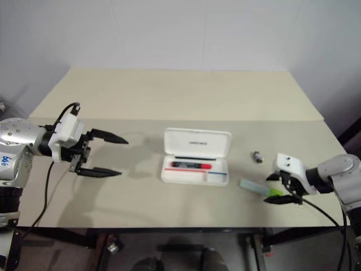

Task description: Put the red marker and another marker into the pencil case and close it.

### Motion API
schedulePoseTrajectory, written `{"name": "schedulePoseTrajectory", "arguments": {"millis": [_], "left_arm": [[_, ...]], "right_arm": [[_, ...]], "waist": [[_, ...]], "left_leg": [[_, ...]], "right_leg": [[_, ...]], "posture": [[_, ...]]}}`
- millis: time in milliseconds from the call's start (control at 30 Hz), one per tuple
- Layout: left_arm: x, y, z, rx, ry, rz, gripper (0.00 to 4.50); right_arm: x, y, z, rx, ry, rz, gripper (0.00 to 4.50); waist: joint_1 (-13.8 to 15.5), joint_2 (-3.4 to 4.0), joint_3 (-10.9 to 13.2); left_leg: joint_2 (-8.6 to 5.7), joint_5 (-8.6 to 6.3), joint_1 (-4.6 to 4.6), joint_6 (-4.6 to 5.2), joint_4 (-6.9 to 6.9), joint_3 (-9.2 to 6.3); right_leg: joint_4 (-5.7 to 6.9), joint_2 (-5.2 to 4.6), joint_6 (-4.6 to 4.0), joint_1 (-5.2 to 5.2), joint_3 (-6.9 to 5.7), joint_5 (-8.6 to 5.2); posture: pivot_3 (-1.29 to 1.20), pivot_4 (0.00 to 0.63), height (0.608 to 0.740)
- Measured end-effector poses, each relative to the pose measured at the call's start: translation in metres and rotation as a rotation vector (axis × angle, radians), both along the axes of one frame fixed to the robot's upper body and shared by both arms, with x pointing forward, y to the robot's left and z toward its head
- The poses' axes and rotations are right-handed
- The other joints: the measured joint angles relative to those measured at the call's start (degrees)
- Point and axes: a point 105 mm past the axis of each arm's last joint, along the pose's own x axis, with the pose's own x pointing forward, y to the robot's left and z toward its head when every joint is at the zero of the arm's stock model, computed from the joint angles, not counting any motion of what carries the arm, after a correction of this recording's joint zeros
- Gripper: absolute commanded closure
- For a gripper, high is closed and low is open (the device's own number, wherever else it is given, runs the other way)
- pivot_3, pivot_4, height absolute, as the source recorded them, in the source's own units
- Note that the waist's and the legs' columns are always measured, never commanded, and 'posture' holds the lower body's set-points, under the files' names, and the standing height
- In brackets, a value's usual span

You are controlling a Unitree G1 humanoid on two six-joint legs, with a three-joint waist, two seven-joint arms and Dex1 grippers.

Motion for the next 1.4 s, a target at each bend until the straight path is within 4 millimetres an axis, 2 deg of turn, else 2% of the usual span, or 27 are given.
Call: {"name": "schedulePoseTrajectory", "arguments": {"millis": [200,500,567,733,867,933,1100,1233,1400], "left_arm": [[0.0,0.001,0.001,0.001,-0.004,0.005,0.0],[0.0,0.001,0.001,0.003,-0.008,0.007,0.0],[0.0,0.001,0.001,0.003,-0.01,0.006,0.0],[-0.001,0.004,-0.001,0.016,-0.018,0.008,0.0],[-0.002,0.007,-0.007,0.028,-0.011,0.011,0.0],[-0.002,0.008,-0.009,0.033,-0.011,0.014,0.0],[-0.003,0.01,-0.015,0.039,-0.002,0.023,0.0],[-0.004,0.013,-0.021,0.04,0.016,0.042,0.0],[-0.01,0.017,-0.025,0.04,0.02,0.072,0.0]], "right_arm": [[0.0,0.001,-0.004,-0.005,0.002,0.009,3.43],[0.002,0.003,-0.001,-0.012,-0.017,0.014,3.42],[0.005,0.005,0.005,-0.013,-0.039,0.028,3.42],[0.007,0.009,0.038,-0.051,-0.102,0.114,3.42],[0.008,0.038,0.06,-0.015,-0.15,0.209,3.42],[0.01,0.063,0.067,0.025,-0.167,0.269,3.42],[0.012,0.12,0.061,0.084,-0.137,0.385,3.42],[0.014,0.143,0.059,0.113,-0.122,0.394,3.42],[0.018,0.157,0.051,0.109,-0.12,0.38,3.42]], "waist": [[0.0,0.0,0.0],[-0.1,0.0,0.0],[-0.1,0.01,0.0],[0.0,0.06,0.0],[-0.2,0.05,0.0],[-0.2,0.05,0.0],[-0.1,0.05,0.0],[0.1,0.06,0.0],[0.1,0.05,0.0]], "left_leg": [[0.0,0.0,0.01,0.0,0.0,0.0],[0.0,0.0,0.03,0.0,0.01,0.02],[0.01,0.0,0.04,0.0,0.01,0.04],[0.02,0.0,0.03,0.0,-0.01,0.03],[0.05,-0.01,0.03,-0.02,-0.02,0.04],[0.06,-0.01,0.04,-0.02,0.0,0.04],[0.06,-0.01,0.0,-0.02,0.0,0.02],[0.06,-0.02,-0.16,-0.01,0.0,-0.03],[0.05,-0.08,-0.23,0.05,-0.01,-0.03]], "right_leg": [[0.01,0.01,0.0,0.0,0.0,0.0],[0.02,0.01,0.0,0.01,0.02,0.0],[0.03,0.01,0.0,0.0,0.03,0.0],[0.01,0.01,-0.01,-0.01,0.01,-0.01],[0.02,0.01,-0.02,-0.02,0.01,-0.01],[0.06,0.01,-0.04,-0.03,0.01,0.0],[0.08,0.0,-0.08,-0.07,-0.02,-0.02],[0.08,-0.04,-0.08,-0.14,-0.11,-0.02],[0.06,-0.11,-0.08,-0.14,-0.22,-0.02]], "posture": [[0.0,0.15,0.74],[0.0,0.15,0.74],[0.0,0.15,0.74],[0.0,0.15,0.74],[0.0,0.15,0.74],[0.0,0.15,0.74],[0.0,0.15,0.74],[0.0,0.15,0.74],[0.0,0.15,0.74]]}}
